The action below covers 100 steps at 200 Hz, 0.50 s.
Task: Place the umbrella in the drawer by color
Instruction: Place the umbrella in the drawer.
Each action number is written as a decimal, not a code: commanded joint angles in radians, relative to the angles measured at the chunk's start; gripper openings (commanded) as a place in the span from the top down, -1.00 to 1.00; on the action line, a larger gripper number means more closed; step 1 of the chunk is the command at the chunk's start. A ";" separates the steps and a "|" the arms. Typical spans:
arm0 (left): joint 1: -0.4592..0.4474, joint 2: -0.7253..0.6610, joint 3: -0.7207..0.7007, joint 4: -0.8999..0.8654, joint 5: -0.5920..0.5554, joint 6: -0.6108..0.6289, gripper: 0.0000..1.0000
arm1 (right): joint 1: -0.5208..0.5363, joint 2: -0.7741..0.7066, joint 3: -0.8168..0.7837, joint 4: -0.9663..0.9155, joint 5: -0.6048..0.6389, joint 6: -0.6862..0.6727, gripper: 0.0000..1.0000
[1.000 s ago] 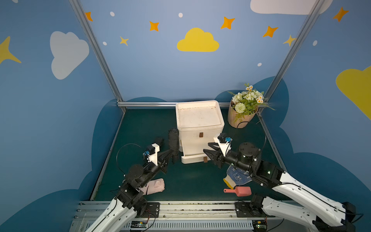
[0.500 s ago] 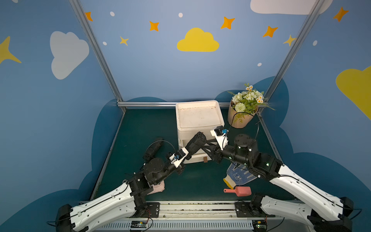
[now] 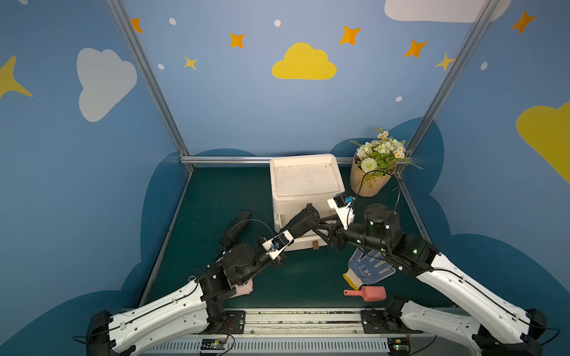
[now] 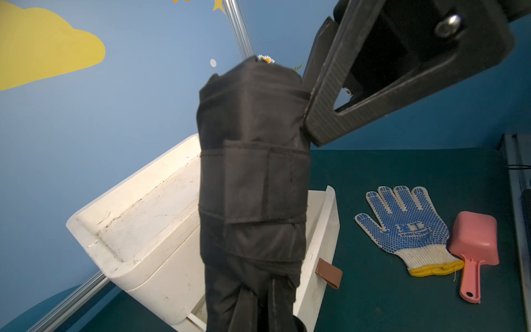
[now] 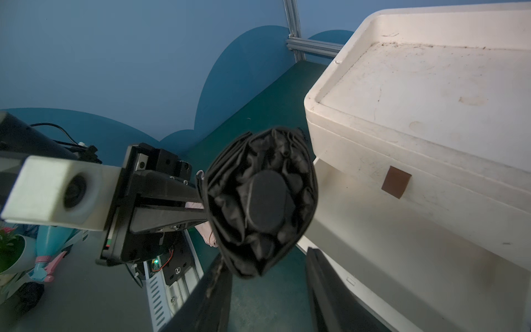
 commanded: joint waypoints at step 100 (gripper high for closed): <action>-0.018 -0.006 -0.006 0.043 0.092 0.046 0.95 | -0.009 0.007 -0.005 0.008 -0.059 0.024 0.24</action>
